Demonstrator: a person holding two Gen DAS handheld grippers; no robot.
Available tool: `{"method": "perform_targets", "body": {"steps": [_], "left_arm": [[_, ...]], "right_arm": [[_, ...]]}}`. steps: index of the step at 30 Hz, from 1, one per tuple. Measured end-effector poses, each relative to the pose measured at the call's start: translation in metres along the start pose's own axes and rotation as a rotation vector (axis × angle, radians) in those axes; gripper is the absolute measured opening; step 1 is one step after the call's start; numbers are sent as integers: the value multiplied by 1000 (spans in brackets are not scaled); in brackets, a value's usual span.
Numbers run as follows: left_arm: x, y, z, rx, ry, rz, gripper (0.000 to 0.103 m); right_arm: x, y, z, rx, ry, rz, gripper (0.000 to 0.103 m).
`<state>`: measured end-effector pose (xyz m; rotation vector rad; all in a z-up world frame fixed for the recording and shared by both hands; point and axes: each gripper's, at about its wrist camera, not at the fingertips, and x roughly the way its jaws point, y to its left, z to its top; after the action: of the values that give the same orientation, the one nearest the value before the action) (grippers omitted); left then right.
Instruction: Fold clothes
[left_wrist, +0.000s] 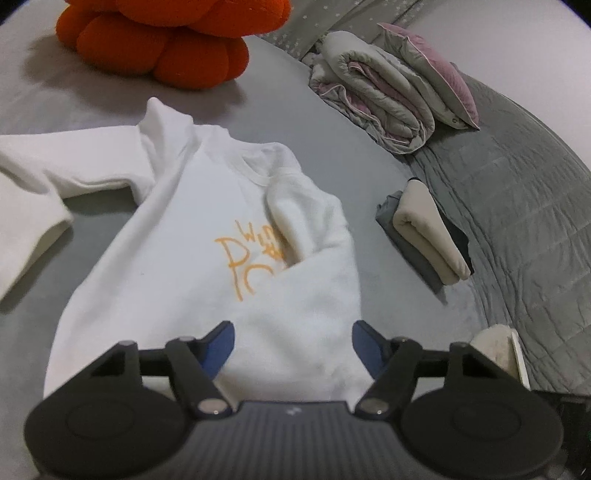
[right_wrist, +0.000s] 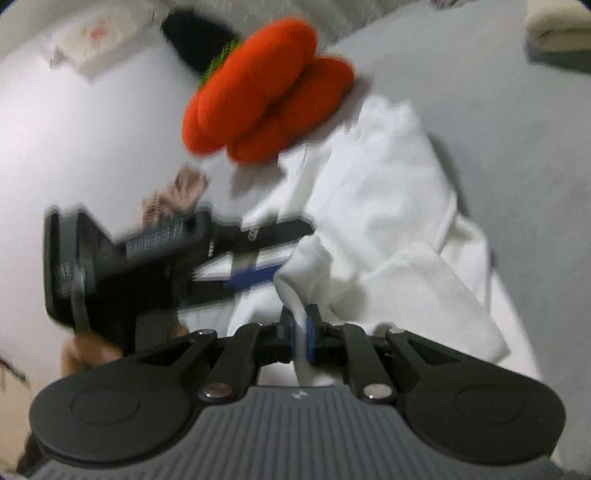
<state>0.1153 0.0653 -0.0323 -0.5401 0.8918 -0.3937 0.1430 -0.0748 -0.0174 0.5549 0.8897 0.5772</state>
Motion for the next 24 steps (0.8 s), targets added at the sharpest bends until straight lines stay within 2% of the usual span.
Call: {"method": "perform_targets", "body": {"steps": [5,9,12,14,15,16,18,21,24], "left_arm": [[5,-1,-1,25,-2,39,63],[7,-2,-3,45,-5,68,62],[11,-6,-3,76,-6,80,62],[16,-7,-5,96,14,74,44],[20,-8,-6,105,38,68,15],[24,-8,-7,112,62,67,6],[26,-9,-9,124,70,72,6],[21,-10,-10,119,56,59,6],[13,-10,-9,98,46,32,6]], "right_arm": [[20,13,-20,-67,130,1,10],[25,18,-26,-93,180,15,10],[25,19,-27,-85,213,60,10],[24,22,-28,-84,229,95,10],[24,24,-28,-90,234,106,10],[23,25,-29,-95,236,107,12],[21,25,-29,-97,232,100,16],[15,20,-24,-76,213,94,16],[-2,13,-12,-54,154,104,17]]}}
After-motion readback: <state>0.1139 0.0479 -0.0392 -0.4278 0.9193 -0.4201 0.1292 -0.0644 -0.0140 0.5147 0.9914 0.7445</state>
